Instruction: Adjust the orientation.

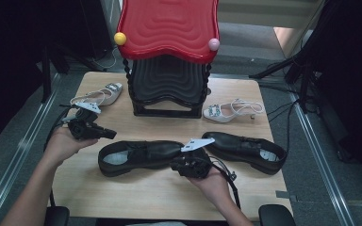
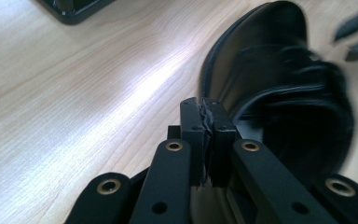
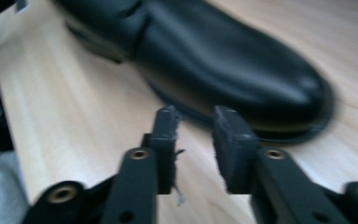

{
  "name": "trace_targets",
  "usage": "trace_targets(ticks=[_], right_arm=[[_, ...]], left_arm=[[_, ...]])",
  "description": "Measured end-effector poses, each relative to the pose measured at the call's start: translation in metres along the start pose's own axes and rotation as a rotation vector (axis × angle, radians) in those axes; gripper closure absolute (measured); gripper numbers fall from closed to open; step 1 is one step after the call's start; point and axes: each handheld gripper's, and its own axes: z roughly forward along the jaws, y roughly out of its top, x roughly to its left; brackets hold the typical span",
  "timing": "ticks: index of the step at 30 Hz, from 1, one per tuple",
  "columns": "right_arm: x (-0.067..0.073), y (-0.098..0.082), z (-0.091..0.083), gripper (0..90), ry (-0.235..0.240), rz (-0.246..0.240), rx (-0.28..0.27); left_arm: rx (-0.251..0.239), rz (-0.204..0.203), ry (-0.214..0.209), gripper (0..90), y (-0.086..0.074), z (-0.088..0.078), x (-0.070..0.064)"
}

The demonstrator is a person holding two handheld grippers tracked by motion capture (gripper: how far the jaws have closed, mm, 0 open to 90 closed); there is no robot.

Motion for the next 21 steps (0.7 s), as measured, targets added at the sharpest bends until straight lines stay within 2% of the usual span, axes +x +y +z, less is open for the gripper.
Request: trace_targets(ticks=[1, 3, 4, 9, 12, 15, 17, 21], right_arm=[[0.004, 0.0, 0.004, 81.0, 0.014, -0.014, 0.018], [0.011, 0.001, 0.011, 89.4, 0.006, -0.046, 0.039], [0.014, 0.002, 0.015, 90.0, 0.008, -0.052, 0.042], [0.018, 0.007, 0.032, 90.0, 0.028, -0.024, 0.054], [0.018, 0.007, 0.039, 90.0, 0.002, -0.035, 0.052], [0.015, 0.008, 0.039, 90.0, -0.014, -0.018, 0.034], [0.012, 0.01, 0.039, 90.0, -0.016, -0.011, 0.02], [0.009, 0.01, 0.039, 90.0, -0.014, -0.004, 0.011]], left_arm=[[-0.003, 0.0, -0.003, 88.2, -0.003, 0.002, 0.0], [-0.003, 0.011, 0.006, 88.2, -0.007, 0.006, -0.001], [0.004, 0.016, 0.003, 88.2, -0.009, 0.008, -0.001], [-0.007, -0.002, -0.001, 88.2, -0.012, 0.012, 0.0], [0.007, -0.006, -0.012, 89.2, -0.012, 0.019, 0.0], [0.015, -0.009, -0.013, 89.6, -0.011, 0.021, -0.001], [0.013, -0.02, -0.017, 89.6, -0.012, 0.021, -0.001], [0.019, -0.016, -0.018, 89.6, -0.012, 0.021, -0.002]])
